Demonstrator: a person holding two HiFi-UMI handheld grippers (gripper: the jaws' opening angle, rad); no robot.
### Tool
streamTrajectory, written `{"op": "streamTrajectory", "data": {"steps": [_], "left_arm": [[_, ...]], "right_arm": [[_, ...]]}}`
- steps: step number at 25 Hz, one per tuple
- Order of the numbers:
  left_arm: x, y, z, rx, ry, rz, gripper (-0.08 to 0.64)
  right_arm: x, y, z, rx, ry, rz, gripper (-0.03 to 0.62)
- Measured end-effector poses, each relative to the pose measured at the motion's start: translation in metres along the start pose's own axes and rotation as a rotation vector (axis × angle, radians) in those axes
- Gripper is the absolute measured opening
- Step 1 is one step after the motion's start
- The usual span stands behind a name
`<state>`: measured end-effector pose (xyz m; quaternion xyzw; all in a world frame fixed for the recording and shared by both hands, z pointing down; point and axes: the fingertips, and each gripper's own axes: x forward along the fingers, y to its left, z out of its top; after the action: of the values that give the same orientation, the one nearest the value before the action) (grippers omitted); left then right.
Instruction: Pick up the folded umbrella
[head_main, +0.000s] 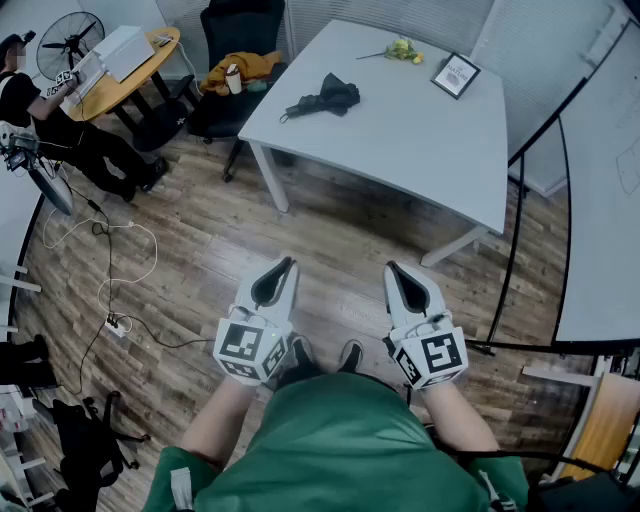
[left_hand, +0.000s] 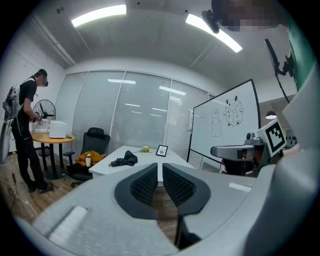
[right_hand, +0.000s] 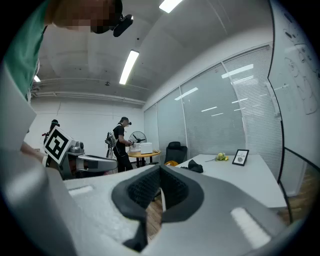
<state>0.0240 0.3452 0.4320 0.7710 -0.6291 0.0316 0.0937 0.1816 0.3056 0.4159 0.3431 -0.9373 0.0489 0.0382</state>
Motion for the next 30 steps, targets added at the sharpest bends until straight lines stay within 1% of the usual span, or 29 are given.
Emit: {"op": "streamTrajectory", "data": {"steps": [3,6,12,15,19,23,27,30], "left_arm": [[0.000,-0.012,0.000,0.000,0.003,0.009,0.038],[-0.002,-0.023,0.001,0.016,0.007,0.031,0.038],[0.001,-0.028,0.007,0.033,-0.005,0.106,0.038],[0.001,-0.021,0.010,0.046,-0.004,0.134,0.038],[0.008,0.008,0.016,0.032,-0.015,0.176,0.038],[0.022,0.047,0.023,0.035,-0.053,0.214,0.038],[0.050,0.097,0.028,0.030,-0.059,0.211,0.038],[0.077,0.134,0.041,0.018,-0.071,0.184,0.038]], "right_arm": [[-0.007,-0.006,0.000,0.028,-0.013,0.025,0.003],[-0.015,-0.012,-0.003,0.060,-0.012,0.051,0.003],[-0.010,-0.034,-0.004,0.051,-0.001,0.079,0.003],[-0.002,-0.039,-0.004,0.053,0.004,0.089,0.003],[0.022,-0.042,-0.001,0.049,0.006,0.098,0.003],[0.057,-0.045,-0.001,0.040,0.011,0.081,0.003],[0.101,-0.051,0.004,0.028,0.007,0.041,0.003],[0.137,-0.059,0.015,0.015,0.002,0.000,0.003]]}}
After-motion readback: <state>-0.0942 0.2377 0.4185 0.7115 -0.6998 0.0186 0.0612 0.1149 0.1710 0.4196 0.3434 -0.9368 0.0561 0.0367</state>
